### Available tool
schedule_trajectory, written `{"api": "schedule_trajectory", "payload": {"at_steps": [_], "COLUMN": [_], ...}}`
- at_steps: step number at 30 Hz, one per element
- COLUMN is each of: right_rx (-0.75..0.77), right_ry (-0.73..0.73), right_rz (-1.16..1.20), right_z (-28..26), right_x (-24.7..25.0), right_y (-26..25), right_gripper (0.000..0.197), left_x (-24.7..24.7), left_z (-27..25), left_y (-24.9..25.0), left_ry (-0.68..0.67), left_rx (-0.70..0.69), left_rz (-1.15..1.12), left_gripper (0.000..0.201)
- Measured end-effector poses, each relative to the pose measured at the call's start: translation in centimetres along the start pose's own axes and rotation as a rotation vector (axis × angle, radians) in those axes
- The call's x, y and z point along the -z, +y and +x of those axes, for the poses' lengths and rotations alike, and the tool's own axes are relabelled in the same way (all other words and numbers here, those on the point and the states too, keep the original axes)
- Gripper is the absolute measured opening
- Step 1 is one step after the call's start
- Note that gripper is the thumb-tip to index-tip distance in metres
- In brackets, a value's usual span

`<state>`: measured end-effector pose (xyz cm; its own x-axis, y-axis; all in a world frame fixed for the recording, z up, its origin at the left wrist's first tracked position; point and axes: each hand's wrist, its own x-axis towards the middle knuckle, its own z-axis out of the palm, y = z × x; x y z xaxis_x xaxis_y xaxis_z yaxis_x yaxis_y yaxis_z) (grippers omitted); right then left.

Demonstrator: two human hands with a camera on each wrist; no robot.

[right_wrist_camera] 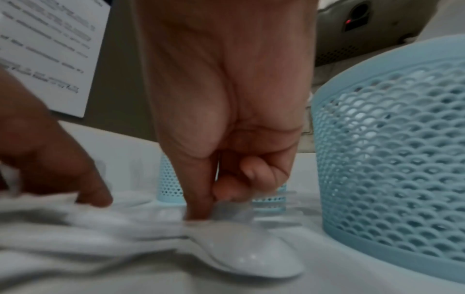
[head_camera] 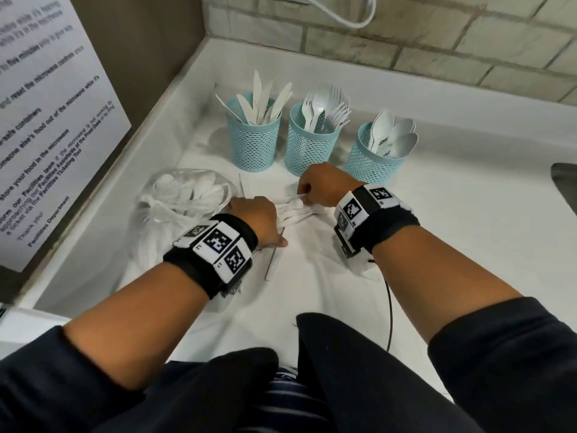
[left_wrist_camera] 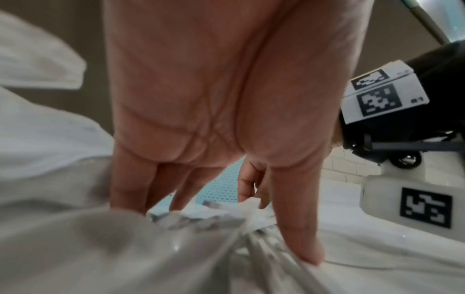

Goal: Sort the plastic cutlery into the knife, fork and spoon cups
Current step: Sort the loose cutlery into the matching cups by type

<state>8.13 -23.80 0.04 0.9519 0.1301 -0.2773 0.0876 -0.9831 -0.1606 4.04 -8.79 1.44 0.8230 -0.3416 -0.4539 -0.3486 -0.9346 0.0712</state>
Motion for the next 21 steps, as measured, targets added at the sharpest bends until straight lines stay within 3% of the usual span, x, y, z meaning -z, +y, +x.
{"api": "schedule_trajectory", "payload": {"at_steps": [4,9,13,16,19,21], "right_rx": [-0.03,-0.105,-0.101,-0.099,-0.101,-0.103], "right_ry": [-0.101,-0.271,-0.162,-0.097,-0.07,-0.052], "right_rz": [0.038,0.034,-0.025,-0.005,0.013,0.047], "right_z": [-1.6,-2.6,-2.9,-3.0,-3.2,-3.3], "right_x": [1.2,2.0,0.7,0.2,0.6,0.9], "right_y": [0.5,1.2,1.7,2.0,2.2,2.4], "right_gripper": [0.026,0.05,0.051,0.04,0.037,0.036], "left_x": [-0.7,-1.7,-1.5,-1.1,-0.5,0.0], "left_z": [0.7,1.8,2.4,2.8,3.2,3.1], "left_y": [0.2,0.5,0.2,-0.5,-1.4,-1.8], "left_ry": [0.053,0.092,0.099,0.079,0.081,0.107], "left_rx": [-0.009,0.005,-0.022,-0.014,-0.012,0.014], "left_rz": [-0.089,-0.26,-0.392,-0.512,-0.607,-0.676], "left_gripper": [0.068,0.082,0.085,0.074,0.039,0.035]}}
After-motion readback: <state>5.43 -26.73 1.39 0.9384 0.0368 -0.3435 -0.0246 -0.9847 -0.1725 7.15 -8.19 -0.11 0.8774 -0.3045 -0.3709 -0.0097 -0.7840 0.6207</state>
